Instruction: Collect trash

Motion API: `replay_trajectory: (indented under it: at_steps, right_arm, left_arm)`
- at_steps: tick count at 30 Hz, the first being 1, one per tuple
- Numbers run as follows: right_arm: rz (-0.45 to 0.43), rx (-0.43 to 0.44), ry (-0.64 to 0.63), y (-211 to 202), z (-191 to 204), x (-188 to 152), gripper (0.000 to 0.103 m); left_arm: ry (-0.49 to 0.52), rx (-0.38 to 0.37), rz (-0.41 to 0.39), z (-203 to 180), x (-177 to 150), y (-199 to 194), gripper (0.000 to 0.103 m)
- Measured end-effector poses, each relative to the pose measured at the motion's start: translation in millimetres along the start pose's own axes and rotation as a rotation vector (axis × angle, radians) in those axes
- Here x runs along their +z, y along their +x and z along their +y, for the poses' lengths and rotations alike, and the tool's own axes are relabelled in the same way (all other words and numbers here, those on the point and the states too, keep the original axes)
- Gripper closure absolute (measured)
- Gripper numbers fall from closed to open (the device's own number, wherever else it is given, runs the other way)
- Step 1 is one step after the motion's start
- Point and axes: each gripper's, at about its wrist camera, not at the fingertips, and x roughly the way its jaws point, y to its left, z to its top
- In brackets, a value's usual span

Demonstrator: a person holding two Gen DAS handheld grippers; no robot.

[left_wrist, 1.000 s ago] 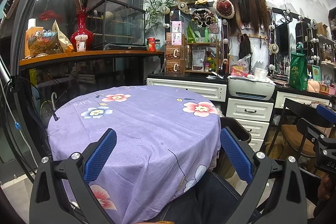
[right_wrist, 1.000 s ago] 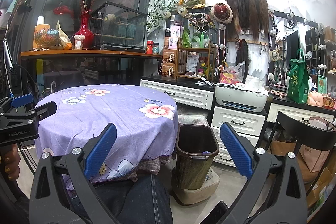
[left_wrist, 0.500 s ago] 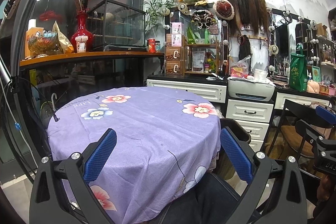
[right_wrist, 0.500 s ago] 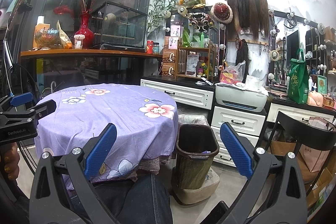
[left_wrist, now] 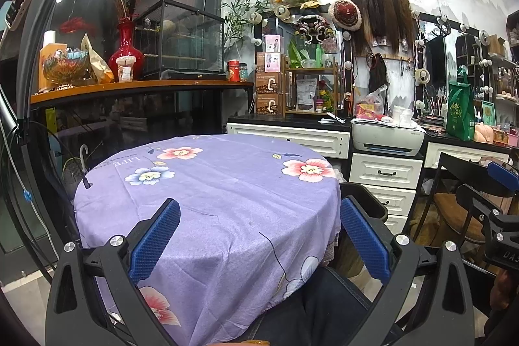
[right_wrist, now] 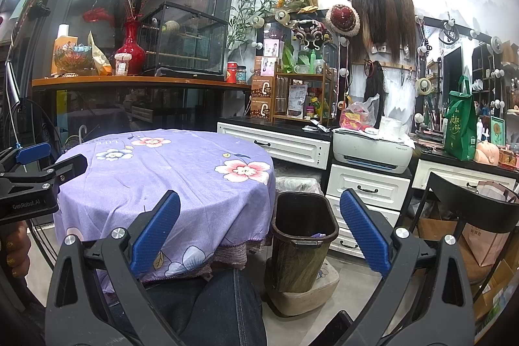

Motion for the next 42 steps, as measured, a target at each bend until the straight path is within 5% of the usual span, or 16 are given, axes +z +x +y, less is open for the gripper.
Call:
replay_trajectory:
  at_steps: [42]
  right_arm:
    - [0.003, 0.002, -0.002, 0.2, 0.3, -0.5, 0.006]
  left_arm:
    - [0.007, -0.002, -0.003, 2.1, -1.0, 0.7, 0.005]
